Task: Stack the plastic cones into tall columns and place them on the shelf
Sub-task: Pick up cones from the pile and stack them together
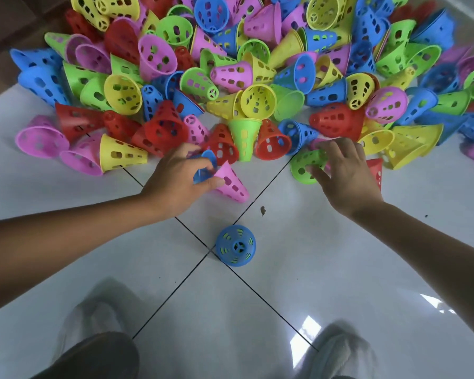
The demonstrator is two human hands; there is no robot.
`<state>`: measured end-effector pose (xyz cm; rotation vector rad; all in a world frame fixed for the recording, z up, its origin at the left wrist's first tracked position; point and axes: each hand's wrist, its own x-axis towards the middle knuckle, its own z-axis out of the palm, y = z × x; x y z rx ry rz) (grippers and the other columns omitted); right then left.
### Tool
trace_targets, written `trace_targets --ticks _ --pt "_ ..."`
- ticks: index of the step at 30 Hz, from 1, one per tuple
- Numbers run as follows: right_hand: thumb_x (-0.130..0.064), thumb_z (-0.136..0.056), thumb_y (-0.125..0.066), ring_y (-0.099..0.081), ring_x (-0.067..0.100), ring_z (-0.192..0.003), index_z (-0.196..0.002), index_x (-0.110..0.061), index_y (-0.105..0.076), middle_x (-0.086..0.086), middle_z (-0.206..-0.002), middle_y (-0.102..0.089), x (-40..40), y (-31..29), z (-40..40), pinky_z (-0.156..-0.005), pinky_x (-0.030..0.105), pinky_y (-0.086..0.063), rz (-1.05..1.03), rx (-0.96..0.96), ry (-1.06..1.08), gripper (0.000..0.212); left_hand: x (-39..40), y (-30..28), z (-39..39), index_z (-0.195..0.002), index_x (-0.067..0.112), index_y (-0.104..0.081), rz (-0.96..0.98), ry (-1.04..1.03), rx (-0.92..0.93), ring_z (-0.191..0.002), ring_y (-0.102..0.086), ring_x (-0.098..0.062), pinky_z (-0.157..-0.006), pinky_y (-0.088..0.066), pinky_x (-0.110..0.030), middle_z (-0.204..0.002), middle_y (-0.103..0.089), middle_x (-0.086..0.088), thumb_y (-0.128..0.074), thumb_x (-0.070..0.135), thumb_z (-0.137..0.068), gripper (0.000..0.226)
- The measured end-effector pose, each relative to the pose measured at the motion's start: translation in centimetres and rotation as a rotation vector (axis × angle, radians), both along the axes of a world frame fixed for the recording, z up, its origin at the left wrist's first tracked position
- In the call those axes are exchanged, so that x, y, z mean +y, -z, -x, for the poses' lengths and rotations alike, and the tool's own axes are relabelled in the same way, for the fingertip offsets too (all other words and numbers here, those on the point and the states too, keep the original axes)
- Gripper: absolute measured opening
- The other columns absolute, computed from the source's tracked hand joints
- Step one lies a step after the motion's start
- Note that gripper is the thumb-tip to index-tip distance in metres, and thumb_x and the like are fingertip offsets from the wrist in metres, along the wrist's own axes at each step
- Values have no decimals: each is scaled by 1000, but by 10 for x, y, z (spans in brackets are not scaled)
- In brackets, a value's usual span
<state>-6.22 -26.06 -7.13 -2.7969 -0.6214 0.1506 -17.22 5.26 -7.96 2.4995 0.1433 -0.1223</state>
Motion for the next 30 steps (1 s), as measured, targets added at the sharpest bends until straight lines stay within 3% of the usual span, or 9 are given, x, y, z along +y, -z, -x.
trace_targets --ticks 3,8,13,16,20,22,25,27,30 --pt "-28 -93 -69 -47 41 -112 -131 -9 -57 18 -116 -56 -4 2 -2 -99 51 -40 -38 -27 -27 43 4 2 4 -87 11 -71 -11 9 8 -113 -50 -28 -94 -36 -30 -121 -55 -8 -71 43 -89 32" --pt "-33 -93 -67 -50 36 -107 -125 -9 -62 13 -113 -59 -8 -10 9 -92 47 -44 -133 -16 -40 41 9 0 10 -73 11 -61 12 22 0 -93 -55 -31 -81 -45 -38 -103 -58 -7 -68 45 -90 39" --pt "-43 -91 -65 -52 27 -101 -122 -9 -63 7 -106 -61 -2 -36 46 -89 29 -40 -261 -40 -59 46 11 -5 26 -69 15 -57 22 -24 -22 -100 -53 -22 -84 -37 -28 -114 -61 -10 -74 32 -89 32" --pt "-44 -90 -66 -50 17 -98 -119 -10 -65 -3 -102 -56 4 -54 70 -86 20 -37 -330 -54 -86 44 18 -2 38 -69 22 -56 27 -54 -3 -110 -54 -27 -91 -38 -29 -117 -60 -12 -74 34 -89 29" --pt "-47 -89 -68 -49 9 -95 -118 -20 -66 -7 -100 -58 15 -75 97 -88 8 -35 -427 -27 -163 40 19 -1 61 -71 10 -63 49 -109 5 -115 -58 -25 -97 -40 -27 -123 -60 -14 -76 30 -87 28" --pt "-51 -90 -67 -52 14 -96 -119 -22 -65 -3 -102 -62 20 -83 109 -91 10 -37 -425 -23 -227 41 18 -1 74 -74 4 -69 81 -131 9 -109 -59 -21 -95 -44 -27 -118 -62 -12 -73 37 -87 35" --pt "-53 -90 -66 -54 21 -101 -117 -16 -67 1 -107 -64 27 -86 124 -94 25 -44 -390 -35 -334 46 15 -2 97 -73 9 -72 146 -166 20 -87 -59 -13 -79 -52 -34 -92 -63 -1 -66 47 -88 41" --pt "-54 -89 -67 -51 17 -101 -119 -16 -69 -2 -110 -63 31 -82 131 -91 30 -46 -356 -10 -369 49 12 -4 112 -76 9 -73 170 -215 29 -88 -59 -16 -77 -51 -34 -92 -63 -2 -71 36 -92 32" --pt "-53 -87 -68 -48 16 -103 -123 -16 -68 -1 -114 -61 37 -73 139 -86 31 -49 -276 4 -382 52 -4 -17 131 -70 2 -64 195 -315 13 -78 -58 -6 -68 -45 -18 -87 -62 -8 -73 24 -93 32"
